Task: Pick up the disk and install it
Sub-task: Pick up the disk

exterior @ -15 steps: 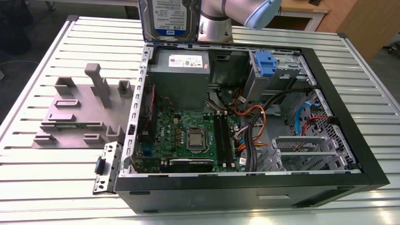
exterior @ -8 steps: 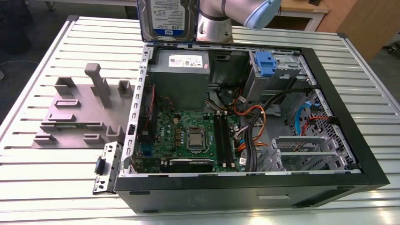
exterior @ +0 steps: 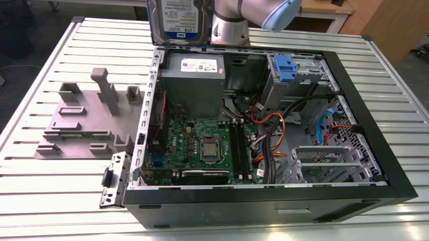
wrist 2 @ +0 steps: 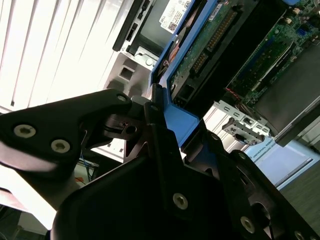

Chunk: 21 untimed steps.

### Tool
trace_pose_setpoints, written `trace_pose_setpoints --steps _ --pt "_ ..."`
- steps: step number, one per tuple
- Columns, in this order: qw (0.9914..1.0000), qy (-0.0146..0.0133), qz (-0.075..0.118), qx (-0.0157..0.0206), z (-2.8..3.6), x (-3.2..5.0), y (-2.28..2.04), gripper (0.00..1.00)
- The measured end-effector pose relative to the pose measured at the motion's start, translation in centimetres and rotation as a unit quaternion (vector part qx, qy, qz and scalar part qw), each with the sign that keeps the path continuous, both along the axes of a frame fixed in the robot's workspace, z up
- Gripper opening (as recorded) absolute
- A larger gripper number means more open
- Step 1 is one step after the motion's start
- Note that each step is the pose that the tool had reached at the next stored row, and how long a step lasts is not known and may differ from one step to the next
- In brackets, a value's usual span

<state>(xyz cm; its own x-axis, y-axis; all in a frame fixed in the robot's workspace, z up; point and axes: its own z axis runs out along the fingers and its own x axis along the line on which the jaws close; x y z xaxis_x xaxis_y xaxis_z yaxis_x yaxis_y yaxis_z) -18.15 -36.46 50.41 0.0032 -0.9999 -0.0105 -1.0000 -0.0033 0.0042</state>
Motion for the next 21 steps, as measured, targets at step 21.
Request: trace_pose_setpoints --steps 21 --pt "1.0 0.0 0.0 0.0 0.0 0.39 -0.85 0.36"
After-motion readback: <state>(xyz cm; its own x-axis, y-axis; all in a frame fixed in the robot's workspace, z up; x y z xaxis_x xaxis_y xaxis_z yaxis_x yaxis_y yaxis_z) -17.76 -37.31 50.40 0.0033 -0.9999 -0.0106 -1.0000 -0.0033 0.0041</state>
